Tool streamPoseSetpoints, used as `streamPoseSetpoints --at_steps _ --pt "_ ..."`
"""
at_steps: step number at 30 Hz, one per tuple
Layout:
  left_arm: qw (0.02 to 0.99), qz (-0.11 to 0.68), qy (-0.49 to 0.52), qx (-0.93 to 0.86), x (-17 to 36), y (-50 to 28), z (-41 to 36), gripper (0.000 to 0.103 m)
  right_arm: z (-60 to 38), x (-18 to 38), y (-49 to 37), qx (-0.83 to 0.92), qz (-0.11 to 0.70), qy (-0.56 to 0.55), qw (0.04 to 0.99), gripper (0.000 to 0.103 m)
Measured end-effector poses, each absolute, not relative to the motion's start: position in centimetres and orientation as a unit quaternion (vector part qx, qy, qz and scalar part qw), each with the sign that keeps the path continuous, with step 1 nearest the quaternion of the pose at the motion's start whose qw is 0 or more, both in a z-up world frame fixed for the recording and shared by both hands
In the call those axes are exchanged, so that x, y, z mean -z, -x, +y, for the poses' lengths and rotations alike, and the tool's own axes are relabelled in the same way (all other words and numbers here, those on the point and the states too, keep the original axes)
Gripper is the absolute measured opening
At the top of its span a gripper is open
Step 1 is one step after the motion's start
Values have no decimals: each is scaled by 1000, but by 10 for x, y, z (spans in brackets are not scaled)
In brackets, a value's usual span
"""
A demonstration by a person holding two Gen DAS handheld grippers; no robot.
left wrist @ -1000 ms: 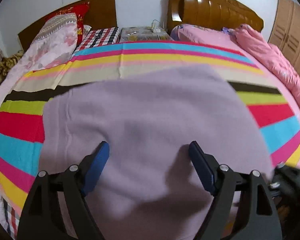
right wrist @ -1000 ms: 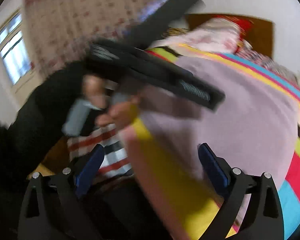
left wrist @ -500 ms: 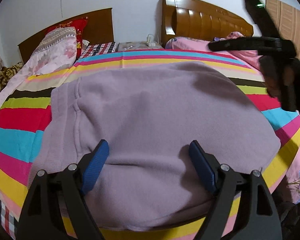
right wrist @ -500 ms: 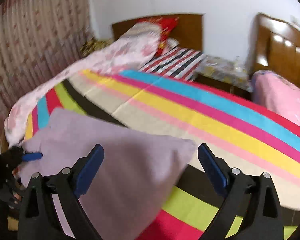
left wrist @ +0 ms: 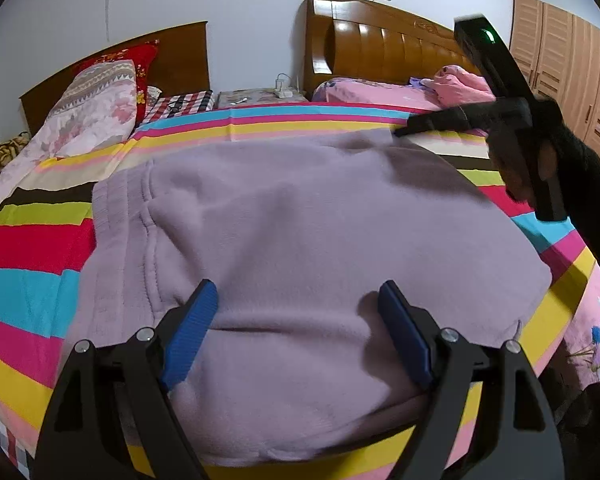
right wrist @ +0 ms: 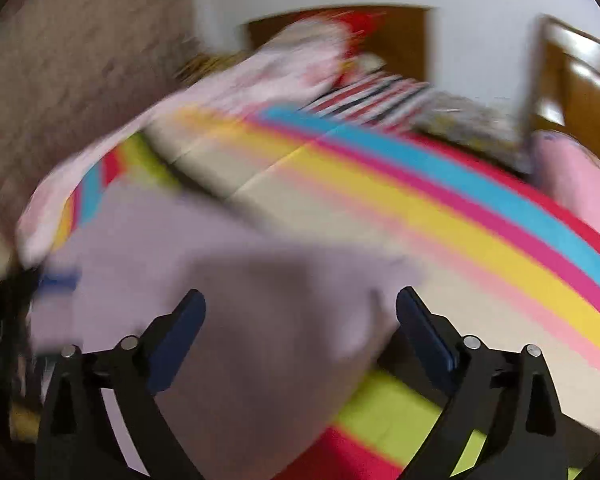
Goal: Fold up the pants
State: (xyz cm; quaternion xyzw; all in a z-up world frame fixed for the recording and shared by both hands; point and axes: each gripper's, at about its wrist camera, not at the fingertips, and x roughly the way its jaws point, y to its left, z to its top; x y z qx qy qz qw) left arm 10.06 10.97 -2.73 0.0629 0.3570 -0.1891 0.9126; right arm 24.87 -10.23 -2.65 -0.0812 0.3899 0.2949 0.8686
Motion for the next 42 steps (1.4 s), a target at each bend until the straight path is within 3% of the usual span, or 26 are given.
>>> streamPoseSetpoints --at_steps 2,8,16,23,27,29,32,42 --pt "912 357 -64 193 27 -100 110 82 -103 38 -249 -285 389 101 870 96" --pt "910 360 -65 196 25 -102 112 82 -133 16 -253 -206 364 -1 908 97" --pt "910 365 -72 184 19 -97 109 82 -111 21 -171 -206 361 65 907 97" --pt "933 339 -75 95 -7 -70 133 86 -104 3 -102 -246 323 26 914 98" --pt "929 360 -58 62 -2 -83 151 88 -60 24 -102 -228 342 78 908 98" --pt "909 407 -83 35 14 -89 155 94 -51 37 -99 -221 357 101 902 98" --pt "904 426 -9 39 18 -85 175 95 -58 46 -95 -213 361 82 904 98" --pt "922 386 -13 -30 -16 -88 169 97 -69 53 -91 -202 360 66 908 98"
